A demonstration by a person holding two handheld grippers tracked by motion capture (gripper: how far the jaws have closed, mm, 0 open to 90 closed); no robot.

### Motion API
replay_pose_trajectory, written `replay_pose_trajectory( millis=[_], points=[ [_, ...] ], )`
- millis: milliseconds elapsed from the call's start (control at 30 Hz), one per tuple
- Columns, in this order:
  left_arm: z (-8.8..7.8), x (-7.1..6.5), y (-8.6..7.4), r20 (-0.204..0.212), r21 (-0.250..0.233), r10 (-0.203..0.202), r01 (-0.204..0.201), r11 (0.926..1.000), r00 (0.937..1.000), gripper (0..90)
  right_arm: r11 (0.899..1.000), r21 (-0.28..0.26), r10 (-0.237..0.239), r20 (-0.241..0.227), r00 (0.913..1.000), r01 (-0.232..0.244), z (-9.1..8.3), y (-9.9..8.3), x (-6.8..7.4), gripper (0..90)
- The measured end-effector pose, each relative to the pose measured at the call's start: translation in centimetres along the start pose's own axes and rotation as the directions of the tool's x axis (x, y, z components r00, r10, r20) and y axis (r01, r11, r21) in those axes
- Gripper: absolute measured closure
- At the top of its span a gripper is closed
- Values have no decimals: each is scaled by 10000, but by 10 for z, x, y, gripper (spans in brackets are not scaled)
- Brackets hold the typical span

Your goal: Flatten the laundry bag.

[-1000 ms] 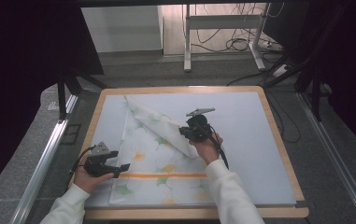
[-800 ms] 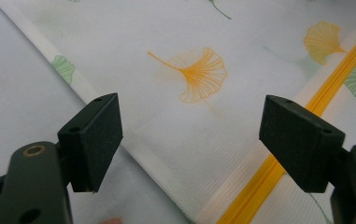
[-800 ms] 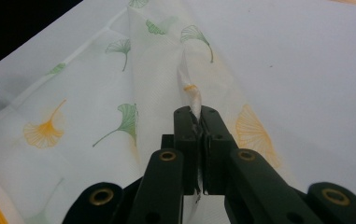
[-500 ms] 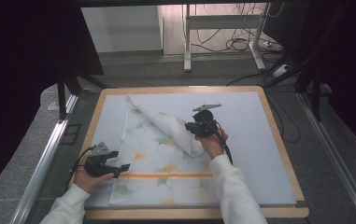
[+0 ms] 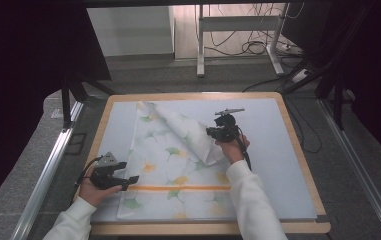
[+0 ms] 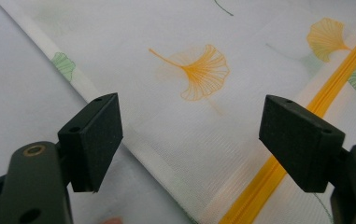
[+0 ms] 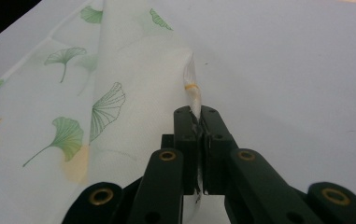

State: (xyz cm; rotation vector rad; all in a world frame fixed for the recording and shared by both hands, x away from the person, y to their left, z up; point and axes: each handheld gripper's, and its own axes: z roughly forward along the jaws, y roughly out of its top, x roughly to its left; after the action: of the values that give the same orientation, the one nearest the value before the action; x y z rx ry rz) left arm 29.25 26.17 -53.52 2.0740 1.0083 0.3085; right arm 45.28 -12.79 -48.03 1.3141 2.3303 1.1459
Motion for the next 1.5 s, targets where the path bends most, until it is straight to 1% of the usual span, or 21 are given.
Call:
replay_pose_trajectory(
  millis=[100, 267, 300, 333, 400, 500, 533, 600, 667, 700, 733, 800, 833, 933, 1033, 1133, 1200, 1267, 1333, 1400, 1500],
  points=[
    [0, 0, 0, -10, -60, -12, 12, 10000, 10000, 214, 10000, -55, 69, 40, 10000, -68, 1, 2, -5, 859],
    [0, 0, 0, -23, -110, -26, 26, 9999, 10000, 215, 9996, -10, 291, 304, 9991, -291, 6, 11, -22, 857],
    [0, 0, 0, -23, -110, -26, 26, 9999, 10000, 215, 9996, -10, 291, 304, 9991, -291, 6, 11, -22, 857],
    [-1, 1, 0, -30, -157, -23, 22, 9999, 10000, 216, 9994, -16, 337, 486, 9982, -337, 9, 14, -30, 855],
    [-1, 1, 0, -41, -186, -30, 29, 9998, 10000, 216, 9990, 66, 426, 651, 9970, -431, 11, 17, -37, 852],
    [-1, 1, 0, -34, -184, -24, 23, 9998, 10000, 216, 9988, 4, 480, 794, 9957, -482, 14, 19, -43, 836],
    [-1, 1, 0, -28, -173, -9, 9, 9998, 10000, 216, 9990, 24, 432, 1048, 9936, -436, 16, 21, -47, 710],
    [-1, 1, 0, -31, -161, 4, -5, 9999, 10000, 216, 9989, 165, 403, 1588, 9865, -435, 17, 23, -49, 545],
    [-1, 1, 0, -23, -158, 7, -7, 9999, 10000, 216, 9985, -286, 514, 1974, 9790, -467, 10, 25, -51, 475],
    [-1, 1, 0, -23, -158, 7, -7, 9999, 10000, 216, 9985, -286, 514, 1974, 9790, -467, 10, 25, -51, 475],
    [-1, 1, 1, -14, -137, 20, -20, 9999, 10000, 216, 9948, -786, 804, 2111, 9741, -651, -2, 27, -54, 448],
    [0, 1, 1, 5, -125, 25, -25, 9999, 10000, 216, 9906, -1153, 964, 2126, 9724, -730, -15, 28, -56, 442],
    [0, 1, 1, 13, -123, 27, -27, 9999, 10000, 216, 9890, -1270, 1012, 2086, 9727, -757, -22, 29, -56, 443],
    [0, 0, 1, 8, -121, 24, -24, 9999, 10000, 216, 9856, -1504, 1027, 1717, 9798, -770, -38, 28, -54, 478],
    [1, 0, 1, 6, -103, 28, -28, 9999, 10000, 216, 9886, -1410, 669, 1030, 9924, -520, -48, 23, -47, 578],
    [1, 0, 1, 3, -99, 14, -13, 9999, 10000, 216, 9942, -1071, 142, 423, 9990, -96, -50, 17, -36, 705],
    [1, 0, 1, 1, -102, 13, -13, 9999, 10000, 216, 9968, -778, -186, 153, 9997, 198, -47, 11, -28, 772],
    [1, 0, 1, -2, -99, 14, -14, 10000, 10000, 217, 9989, -356, -299, -96, 9995, 296, -40, 5, -23, 819],
    [1, 0, 1, -9, -99, 16, -16, 9999, 10000, 217, 9989, -108, -460, -182, 9988, 458, -32, -1, -21, 850],
    [0, 0, 1, -1, -113, 8, -8, 9999, 10000, 217, 9989, 303, -350, -290, 9990, 359, -21, -7, -21, 869],
    [0, 0, 1, -10, -143, 2, -2, 9999, 10000, 217, 9984, 445, -326, -366, 9988, 342, -14, -12, -21, 886]
  ],
)
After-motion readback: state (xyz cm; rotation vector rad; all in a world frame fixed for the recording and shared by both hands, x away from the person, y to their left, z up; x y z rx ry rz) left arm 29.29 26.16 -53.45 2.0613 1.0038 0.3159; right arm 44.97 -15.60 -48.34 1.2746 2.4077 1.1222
